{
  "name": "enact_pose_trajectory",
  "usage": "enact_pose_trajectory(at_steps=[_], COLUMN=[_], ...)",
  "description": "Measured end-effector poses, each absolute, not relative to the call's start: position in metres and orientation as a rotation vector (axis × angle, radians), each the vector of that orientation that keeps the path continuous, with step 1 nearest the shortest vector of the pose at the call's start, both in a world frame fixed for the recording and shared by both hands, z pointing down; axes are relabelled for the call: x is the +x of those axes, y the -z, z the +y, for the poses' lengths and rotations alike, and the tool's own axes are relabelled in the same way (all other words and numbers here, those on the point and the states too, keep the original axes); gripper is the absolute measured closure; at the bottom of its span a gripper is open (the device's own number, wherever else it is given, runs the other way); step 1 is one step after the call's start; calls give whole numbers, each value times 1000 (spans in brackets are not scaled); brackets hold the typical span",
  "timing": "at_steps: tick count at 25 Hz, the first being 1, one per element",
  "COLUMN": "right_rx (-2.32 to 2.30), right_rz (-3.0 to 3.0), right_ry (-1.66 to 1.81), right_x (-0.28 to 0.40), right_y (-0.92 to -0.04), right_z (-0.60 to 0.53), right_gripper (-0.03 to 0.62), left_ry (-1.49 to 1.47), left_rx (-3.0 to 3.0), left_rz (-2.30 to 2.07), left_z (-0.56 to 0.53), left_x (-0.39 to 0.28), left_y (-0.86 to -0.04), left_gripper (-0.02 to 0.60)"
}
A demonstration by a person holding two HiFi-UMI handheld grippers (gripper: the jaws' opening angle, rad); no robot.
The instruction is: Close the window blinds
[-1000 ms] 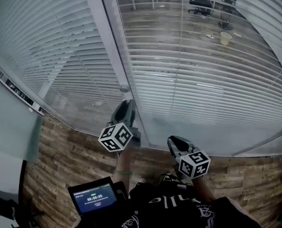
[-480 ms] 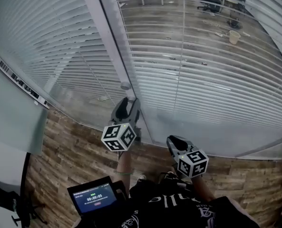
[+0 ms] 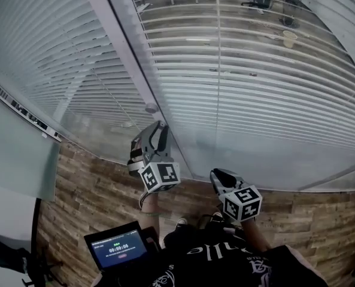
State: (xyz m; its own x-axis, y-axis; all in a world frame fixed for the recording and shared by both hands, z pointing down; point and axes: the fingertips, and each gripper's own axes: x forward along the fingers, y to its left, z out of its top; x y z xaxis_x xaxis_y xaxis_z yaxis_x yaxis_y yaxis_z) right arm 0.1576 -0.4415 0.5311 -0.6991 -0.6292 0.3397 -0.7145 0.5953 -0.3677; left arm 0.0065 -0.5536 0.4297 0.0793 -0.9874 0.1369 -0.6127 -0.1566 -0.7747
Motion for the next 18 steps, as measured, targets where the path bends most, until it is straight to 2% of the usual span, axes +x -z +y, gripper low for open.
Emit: enact_pose_trajectory(at_steps=[3, 5, 7, 9, 11, 13, 16, 18], right_rx=[1130, 1125, 1118, 1111, 1109, 1116, 1138, 1148], right_rz=[-2642, -2645, -2648, -2647, -2644, -2638, -2614, -2593], right_ry=[-752, -760, -761, -761, -757, -750, -731, -725], right_x=[155, 152, 148, 144, 143, 146, 153, 154], right_y=[-532, -532, -531, -529, -526, -527, -537, -541], right_z=[-446, -446, -445, -446, -446, -445, -442, -444], right_gripper=[546, 546, 546, 546, 546, 546, 546, 546], left_ry=[499, -39, -562, -765, -586, -129, 758, 1014], left_rx=[-2179, -2491, -2669, -2726, -2703, -2573, -2033, -1762], left_rz=[1826, 2039, 2157, 2186, 2189, 2135, 1769, 1523], left_z=[-556, -553, -553, -556, -556, -554, -552, -553], left_x=[0, -5, -14, -20, -19, -15, -7, -4], left_y=[-426, -421, -422, -424, -423, -424, -436, -436], left_gripper=[456, 421, 419, 438, 457, 457, 457, 457])
